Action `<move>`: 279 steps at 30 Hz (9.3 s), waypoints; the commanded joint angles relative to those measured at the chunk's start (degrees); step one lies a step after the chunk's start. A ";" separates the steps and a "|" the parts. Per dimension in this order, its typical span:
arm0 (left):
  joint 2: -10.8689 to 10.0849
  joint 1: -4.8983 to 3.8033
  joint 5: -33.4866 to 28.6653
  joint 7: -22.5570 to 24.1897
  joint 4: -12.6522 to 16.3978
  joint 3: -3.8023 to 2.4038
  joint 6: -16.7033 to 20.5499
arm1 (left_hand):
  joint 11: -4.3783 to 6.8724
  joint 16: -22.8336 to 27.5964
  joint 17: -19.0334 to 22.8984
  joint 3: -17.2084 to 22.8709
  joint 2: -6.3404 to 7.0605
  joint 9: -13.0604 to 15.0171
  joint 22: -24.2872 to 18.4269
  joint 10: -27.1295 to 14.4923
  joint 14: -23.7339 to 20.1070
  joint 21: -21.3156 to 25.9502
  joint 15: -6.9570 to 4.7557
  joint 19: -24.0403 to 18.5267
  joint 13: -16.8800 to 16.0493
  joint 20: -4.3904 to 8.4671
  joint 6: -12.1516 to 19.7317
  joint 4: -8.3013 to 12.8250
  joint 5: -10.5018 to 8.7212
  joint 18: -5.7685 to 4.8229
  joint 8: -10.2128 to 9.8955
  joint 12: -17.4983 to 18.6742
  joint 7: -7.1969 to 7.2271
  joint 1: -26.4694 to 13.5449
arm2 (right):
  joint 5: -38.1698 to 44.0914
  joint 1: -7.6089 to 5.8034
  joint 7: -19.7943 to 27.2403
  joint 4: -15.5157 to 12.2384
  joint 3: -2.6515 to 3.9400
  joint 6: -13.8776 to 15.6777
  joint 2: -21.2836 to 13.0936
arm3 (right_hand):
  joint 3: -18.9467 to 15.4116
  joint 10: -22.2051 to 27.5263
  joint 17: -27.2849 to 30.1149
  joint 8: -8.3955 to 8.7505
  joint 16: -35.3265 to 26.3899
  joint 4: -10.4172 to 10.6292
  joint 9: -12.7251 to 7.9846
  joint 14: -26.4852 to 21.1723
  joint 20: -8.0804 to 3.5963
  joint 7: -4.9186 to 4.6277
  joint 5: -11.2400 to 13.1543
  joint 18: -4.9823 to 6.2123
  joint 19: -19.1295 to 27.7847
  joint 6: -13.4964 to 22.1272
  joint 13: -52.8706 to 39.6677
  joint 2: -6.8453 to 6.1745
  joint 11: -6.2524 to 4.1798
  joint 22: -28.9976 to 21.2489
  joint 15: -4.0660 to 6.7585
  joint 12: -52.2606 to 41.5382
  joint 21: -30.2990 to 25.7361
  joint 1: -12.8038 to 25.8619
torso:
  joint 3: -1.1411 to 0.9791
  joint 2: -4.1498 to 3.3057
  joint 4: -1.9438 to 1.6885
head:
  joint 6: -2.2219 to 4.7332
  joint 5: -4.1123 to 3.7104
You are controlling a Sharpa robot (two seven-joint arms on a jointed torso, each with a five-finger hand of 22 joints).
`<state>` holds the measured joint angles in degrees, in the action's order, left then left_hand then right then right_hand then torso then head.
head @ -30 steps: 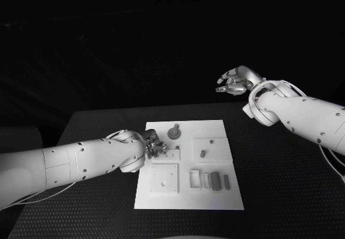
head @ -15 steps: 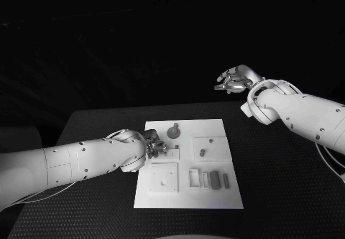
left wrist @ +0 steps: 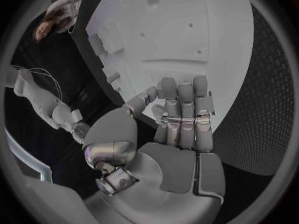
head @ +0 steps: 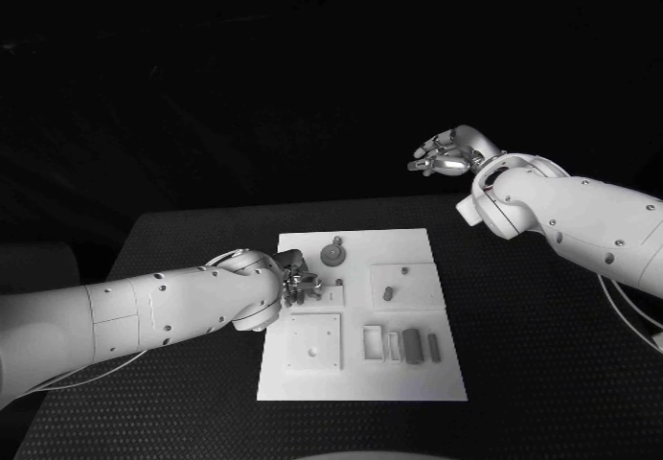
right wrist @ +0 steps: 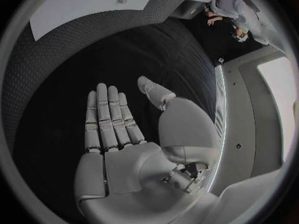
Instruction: Assemble the parts on the task board
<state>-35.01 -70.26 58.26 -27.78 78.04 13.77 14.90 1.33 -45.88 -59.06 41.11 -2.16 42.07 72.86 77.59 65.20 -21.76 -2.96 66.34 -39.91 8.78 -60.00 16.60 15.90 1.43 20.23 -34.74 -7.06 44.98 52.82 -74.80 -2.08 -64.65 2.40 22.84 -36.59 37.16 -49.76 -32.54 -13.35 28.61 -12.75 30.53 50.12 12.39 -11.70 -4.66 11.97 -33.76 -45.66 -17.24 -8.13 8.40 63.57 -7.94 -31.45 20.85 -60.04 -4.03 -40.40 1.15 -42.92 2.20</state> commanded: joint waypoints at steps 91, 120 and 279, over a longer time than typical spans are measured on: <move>-0.74 1.27 2.46 1.20 0.89 -0.11 4.54 | 2.04 -3.09 4.98 0.25 -0.59 0.18 1.41 -3.03 -1.45 2.45 -0.14 0.32 2.96 -0.10 -6.60 -0.41 -6.55 1.16 -0.70 -1.24 4.76 1.80 | -6.55 0.00 -0.56 -0.07 0.01 -2.47 -0.06 | -1.50 -0.91 0.48 -0.03 -4.40 1.40 -1.82 -0.73 0.59 -0.71 0.13 -1.51 3.54 1.04 5.50 0.51 0.66 0.54 -0.86 2.32 -4.34 0.47 | 0.00 -0.02 -0.05 | -0.44 -0.52; -0.22 1.44 1.56 1.09 0.59 -0.11 3.81 | 1.83 -3.50 6.20 0.10 -0.12 0.06 1.52 -3.41 -1.96 3.25 -0.12 0.38 3.68 -0.12 -6.14 -0.86 -8.31 1.06 -1.21 -1.26 4.50 1.68 | -6.57 0.01 -0.60 0.22 0.01 -2.71 0.24 | -1.59 -0.94 0.45 -0.07 -4.61 1.54 -1.93 -0.83 0.57 -0.71 0.13 -1.57 3.68 1.06 5.76 0.47 0.66 0.75 -0.94 2.33 -4.50 0.48 | -0.02 0.00 -0.01 | -0.41 -0.55; 0.58 1.71 2.70 0.76 -1.01 -0.11 3.46 | 2.16 -9.59 12.25 -8.00 2.31 0.29 3.35 -3.48 -3.01 6.78 -0.66 2.87 5.56 0.41 -6.88 -0.25 -7.74 0.74 -3.58 -5.15 4.61 8.46 | -7.62 0.21 -0.52 0.66 0.00 -3.15 0.34 | -2.25 -0.54 0.14 -0.19 -6.44 2.52 -2.85 -3.02 0.56 -0.93 0.12 -2.53 5.66 1.65 7.55 0.00 0.94 2.72 -2.02 2.26 -6.14 0.39 | 0.00 -0.02 -0.02 | -0.84 -0.60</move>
<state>-34.55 -68.57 60.56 -26.99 76.98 13.69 18.76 3.20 -55.23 -46.88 33.06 1.64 41.99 74.95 73.77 62.21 -15.09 -3.46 68.82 -34.35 9.02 -66.48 16.47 7.91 1.30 16.36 -39.61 -2.37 51.44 45.17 -74.61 -3.21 -63.97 2.38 20.42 -36.29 34.95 -50.38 -32.34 -13.34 22.48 -10.51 27.75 47.50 12.91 -11.29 -4.66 10.20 -28.35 -44.44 -9.77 -7.92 9.01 66.21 -10.13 -29.43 14.98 -59.82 -4.02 -40.41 1.11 -43.75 1.66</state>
